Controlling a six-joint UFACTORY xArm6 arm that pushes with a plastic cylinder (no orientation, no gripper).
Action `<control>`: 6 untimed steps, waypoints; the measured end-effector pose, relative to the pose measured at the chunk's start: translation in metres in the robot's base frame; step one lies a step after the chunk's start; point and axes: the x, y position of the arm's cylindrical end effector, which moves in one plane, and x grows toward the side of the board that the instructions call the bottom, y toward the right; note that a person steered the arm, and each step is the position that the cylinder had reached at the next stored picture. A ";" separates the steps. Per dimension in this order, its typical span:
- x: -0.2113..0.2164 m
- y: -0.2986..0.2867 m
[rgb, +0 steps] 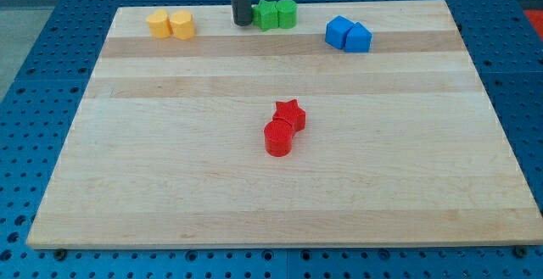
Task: Point at yellow hexagon
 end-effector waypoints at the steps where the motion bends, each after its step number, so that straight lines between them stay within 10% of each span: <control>1: 0.000 -0.001; 6: 0.006 -0.044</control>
